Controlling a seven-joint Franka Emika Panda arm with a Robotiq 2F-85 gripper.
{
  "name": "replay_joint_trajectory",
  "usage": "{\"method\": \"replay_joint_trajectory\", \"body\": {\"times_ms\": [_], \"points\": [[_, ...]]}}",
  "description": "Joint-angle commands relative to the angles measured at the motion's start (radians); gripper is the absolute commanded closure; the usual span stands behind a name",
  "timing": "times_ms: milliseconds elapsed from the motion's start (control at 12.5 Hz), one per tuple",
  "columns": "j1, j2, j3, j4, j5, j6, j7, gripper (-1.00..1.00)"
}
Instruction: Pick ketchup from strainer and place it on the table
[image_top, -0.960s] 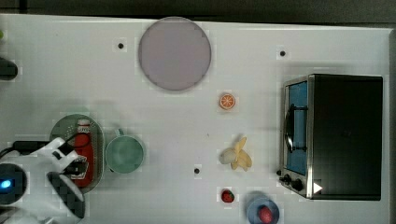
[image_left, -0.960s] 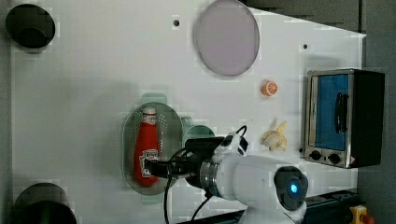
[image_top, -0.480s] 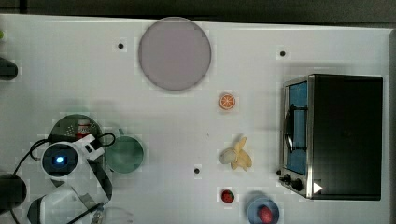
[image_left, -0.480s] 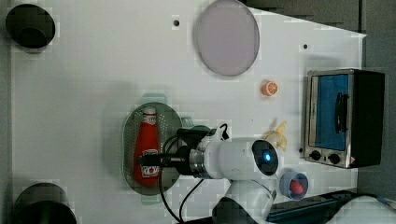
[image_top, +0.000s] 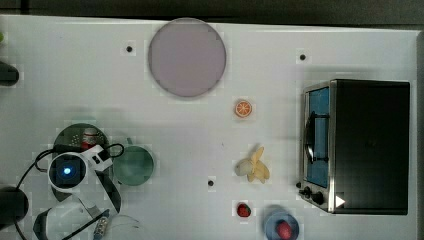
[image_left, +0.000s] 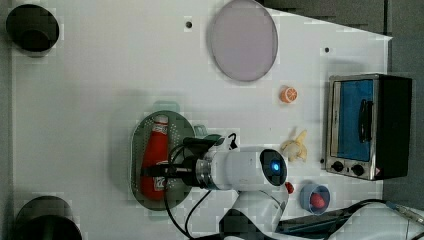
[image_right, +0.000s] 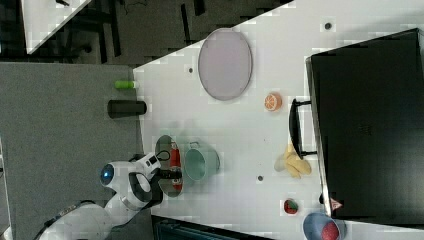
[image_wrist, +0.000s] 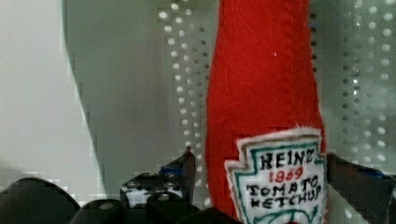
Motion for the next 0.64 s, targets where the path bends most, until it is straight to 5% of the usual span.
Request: {"method": "replay_joint_trajectory", "body": {"times_ms": [80,160,640], "points": [[0.066,-0.017,-0.053,0.029,-0.001,0.018,0.041,-0.43],[0.073,-0.017,-0.053,0.032,-0.001,0.024,0.041,-0.2],[0.062,-0.17,-0.017,0.046,0.014,-0.124,0.05,-0.18]]}}
